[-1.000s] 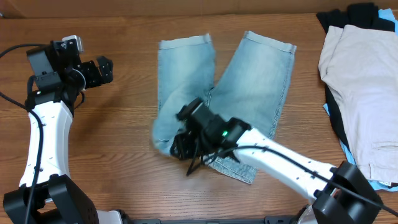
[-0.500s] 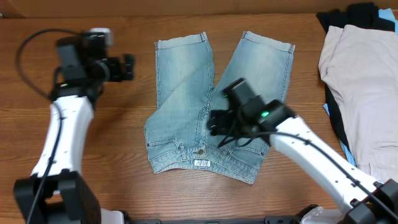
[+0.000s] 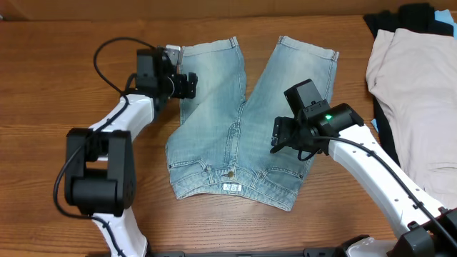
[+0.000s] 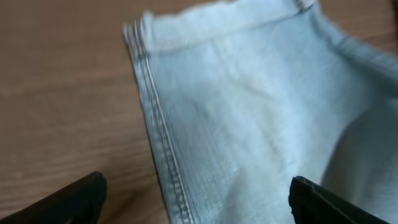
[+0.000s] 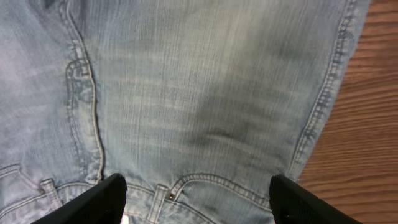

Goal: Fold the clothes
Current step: 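Grasp the left leg hem of the shorts with the left gripper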

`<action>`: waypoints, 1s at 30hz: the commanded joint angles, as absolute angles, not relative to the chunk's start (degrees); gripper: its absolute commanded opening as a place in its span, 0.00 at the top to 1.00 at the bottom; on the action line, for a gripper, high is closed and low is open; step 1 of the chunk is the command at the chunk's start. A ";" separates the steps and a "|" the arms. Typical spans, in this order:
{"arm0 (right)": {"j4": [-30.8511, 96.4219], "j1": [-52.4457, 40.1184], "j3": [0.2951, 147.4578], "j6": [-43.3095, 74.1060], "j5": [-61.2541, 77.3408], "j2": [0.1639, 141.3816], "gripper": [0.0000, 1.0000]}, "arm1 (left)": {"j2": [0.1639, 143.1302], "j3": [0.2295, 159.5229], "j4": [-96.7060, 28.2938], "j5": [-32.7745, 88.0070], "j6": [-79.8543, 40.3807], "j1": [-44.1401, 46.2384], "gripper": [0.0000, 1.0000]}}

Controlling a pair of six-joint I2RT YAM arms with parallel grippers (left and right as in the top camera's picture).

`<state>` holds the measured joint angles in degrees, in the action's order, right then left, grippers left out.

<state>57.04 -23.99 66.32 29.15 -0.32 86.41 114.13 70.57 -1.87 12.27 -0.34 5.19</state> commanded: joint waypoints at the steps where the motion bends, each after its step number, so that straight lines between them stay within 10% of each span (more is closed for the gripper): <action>1: 56.93 -23.75 67.68 28.69 -3.01 85.41 0.23 | 116.55 71.44 -1.45 11.46 -5.08 5.63 0.06; 13: 56.53 -23.75 67.68 28.69 -4.49 85.41 0.22 | 117.78 71.42 -2.55 11.33 -6.28 6.46 0.34; 30: 56.07 -23.75 67.68 28.69 -4.49 85.41 0.22 | 120.64 71.42 -5.74 6.50 -6.02 6.46 0.40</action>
<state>56.40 -23.99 66.32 28.84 -3.44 86.41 118.76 70.89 -4.78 8.36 -5.82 6.04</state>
